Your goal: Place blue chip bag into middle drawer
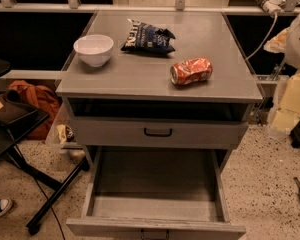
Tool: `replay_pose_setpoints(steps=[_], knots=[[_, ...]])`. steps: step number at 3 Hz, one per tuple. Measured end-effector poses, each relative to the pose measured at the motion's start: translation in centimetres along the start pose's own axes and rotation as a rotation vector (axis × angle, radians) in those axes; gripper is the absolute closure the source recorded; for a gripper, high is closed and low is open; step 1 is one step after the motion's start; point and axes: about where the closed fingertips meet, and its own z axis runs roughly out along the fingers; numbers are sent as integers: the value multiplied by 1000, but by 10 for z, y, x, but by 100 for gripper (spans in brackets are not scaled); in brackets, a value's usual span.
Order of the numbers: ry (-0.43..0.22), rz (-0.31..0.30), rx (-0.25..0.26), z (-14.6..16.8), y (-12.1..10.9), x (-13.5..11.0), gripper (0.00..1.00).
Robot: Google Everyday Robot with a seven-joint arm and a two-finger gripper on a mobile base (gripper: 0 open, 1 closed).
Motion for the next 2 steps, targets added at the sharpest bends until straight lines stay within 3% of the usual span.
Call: replay_pose_setpoints(steps=[2], knots=[[-23, 22, 16, 0, -6, -7, 0]])
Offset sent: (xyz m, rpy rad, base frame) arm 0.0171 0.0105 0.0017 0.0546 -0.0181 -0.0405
